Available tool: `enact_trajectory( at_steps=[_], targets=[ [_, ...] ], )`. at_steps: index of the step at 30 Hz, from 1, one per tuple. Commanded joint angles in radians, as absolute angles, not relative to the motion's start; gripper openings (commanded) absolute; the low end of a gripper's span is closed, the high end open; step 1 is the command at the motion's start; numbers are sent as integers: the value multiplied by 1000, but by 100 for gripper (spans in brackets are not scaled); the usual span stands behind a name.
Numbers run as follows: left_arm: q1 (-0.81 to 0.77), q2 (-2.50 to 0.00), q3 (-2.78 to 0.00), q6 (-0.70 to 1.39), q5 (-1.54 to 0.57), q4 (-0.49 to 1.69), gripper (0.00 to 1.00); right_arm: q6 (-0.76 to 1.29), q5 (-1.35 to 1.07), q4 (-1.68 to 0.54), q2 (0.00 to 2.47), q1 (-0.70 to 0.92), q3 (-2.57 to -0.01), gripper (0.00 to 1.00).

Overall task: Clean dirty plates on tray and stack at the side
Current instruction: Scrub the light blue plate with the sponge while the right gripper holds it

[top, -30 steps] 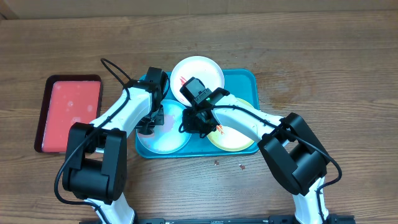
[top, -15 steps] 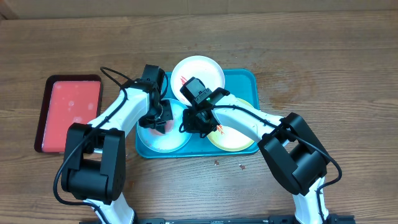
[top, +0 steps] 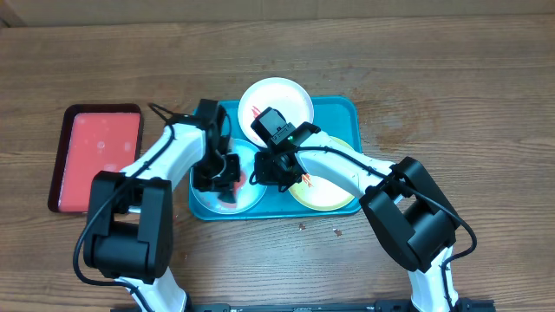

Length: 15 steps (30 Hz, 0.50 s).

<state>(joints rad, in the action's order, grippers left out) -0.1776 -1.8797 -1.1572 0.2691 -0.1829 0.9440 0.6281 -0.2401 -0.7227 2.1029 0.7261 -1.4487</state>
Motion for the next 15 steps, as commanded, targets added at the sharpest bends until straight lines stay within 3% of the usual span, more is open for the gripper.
enact_trajectory(
  at_steps=[1, 8, 15],
  targets=[
    [-130, -1893, -1155, 324, 84, 967, 4, 628, -226, -722, 2104, 724, -1426, 15],
    [-126, -1893, -1156, 452, 154, 913, 4, 628, -226, -719, 2104, 724, -1426, 16],
    [-152, -1893, -1145, 557, -81, 728, 4, 621, -234, -710, 2104, 724, -1426, 16]
  ],
)
